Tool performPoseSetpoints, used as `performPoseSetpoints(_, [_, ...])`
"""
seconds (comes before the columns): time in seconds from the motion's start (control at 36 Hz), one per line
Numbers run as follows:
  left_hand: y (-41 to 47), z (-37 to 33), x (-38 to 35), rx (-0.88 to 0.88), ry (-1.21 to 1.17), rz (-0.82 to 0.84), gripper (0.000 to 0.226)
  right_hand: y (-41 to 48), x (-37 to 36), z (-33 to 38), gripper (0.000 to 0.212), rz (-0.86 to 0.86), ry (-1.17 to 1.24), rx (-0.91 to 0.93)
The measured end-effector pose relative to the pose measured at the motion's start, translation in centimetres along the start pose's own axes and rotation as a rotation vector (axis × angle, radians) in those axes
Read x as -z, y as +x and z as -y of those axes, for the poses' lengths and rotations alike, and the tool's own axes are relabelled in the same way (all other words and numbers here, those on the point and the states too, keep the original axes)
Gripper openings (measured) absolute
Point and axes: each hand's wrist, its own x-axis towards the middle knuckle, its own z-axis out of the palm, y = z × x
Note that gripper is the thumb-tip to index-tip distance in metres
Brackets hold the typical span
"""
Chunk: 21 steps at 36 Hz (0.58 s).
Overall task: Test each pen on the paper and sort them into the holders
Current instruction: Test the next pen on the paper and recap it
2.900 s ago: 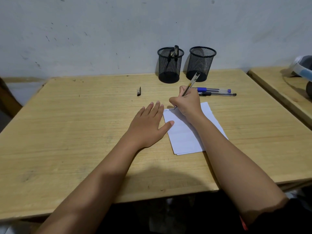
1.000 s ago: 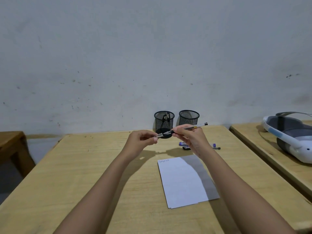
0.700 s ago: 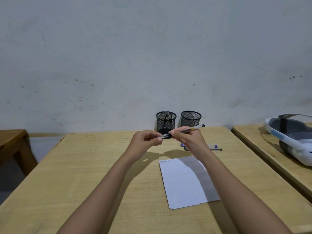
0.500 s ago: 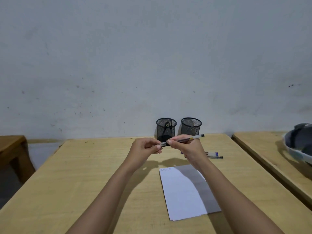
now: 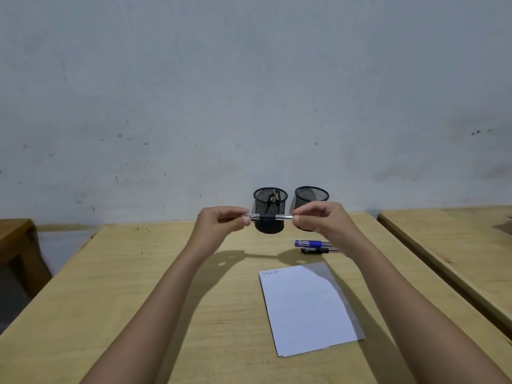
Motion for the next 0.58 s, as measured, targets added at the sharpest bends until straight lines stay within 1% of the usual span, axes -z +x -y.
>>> performPoseSetpoints(0.06, [0.4, -0.4, 0.2, -0.012, -0.005, -0.026, 0.018, 0.1, -0.3, 0.3, 0.014, 0.049, -0.175, -0.006])
performPoseSetpoints(0.17, [1.5, -1.6, -0.3, -0.026, -0.12, -0.059, 0.022, 0.9, -1.6, 1.0, 0.022, 0.127, -0.484, -0.01])
performPoseSetpoints(0.25, [2.5, -2.4, -1.2, -0.037, -0.157, -0.056, 0.023, 1.5, -2.4, 1.0, 0.025, 0.151, -0.615, 0.003])
performPoseSetpoints(0.31, [3.2, -2.9, -2.1, -0.055, -0.174, -0.044, 0.021, 2.0, -2.5, 0.7, 0.026, 0.14, -0.601, 0.004])
performPoseSetpoints(0.36, [4.0, -3.1, -2.8, -0.057, -0.206, -0.025, 0.016, 2.5, -2.4, 0.1, 0.027, 0.088, -0.585, 0.013])
performPoseSetpoints(0.44, [5.5, -2.6, -3.3, -0.034, -0.19, -0.029, 0.015, 3.6, -1.7, -1.0, 0.027, -0.097, -0.525, 0.056])
performPoseSetpoints(0.47, [6.1, -2.0, -3.4, -0.032, -0.121, -0.043, 0.017, 3.9, -1.4, -1.3, 0.025, -0.156, -0.474, 0.072])
performPoseSetpoints(0.56, [7.5, 0.2, -3.1, -0.009, 0.261, -0.048, 0.031, 5.0, -0.2, -1.6, 0.026, -0.284, -0.22, 0.122])
performPoseSetpoints(0.58, [7.7, 0.9, -3.0, 0.017, 0.343, -0.034, 0.034, 5.4, 0.1, -1.6, 0.024, -0.32, -0.151, 0.132])
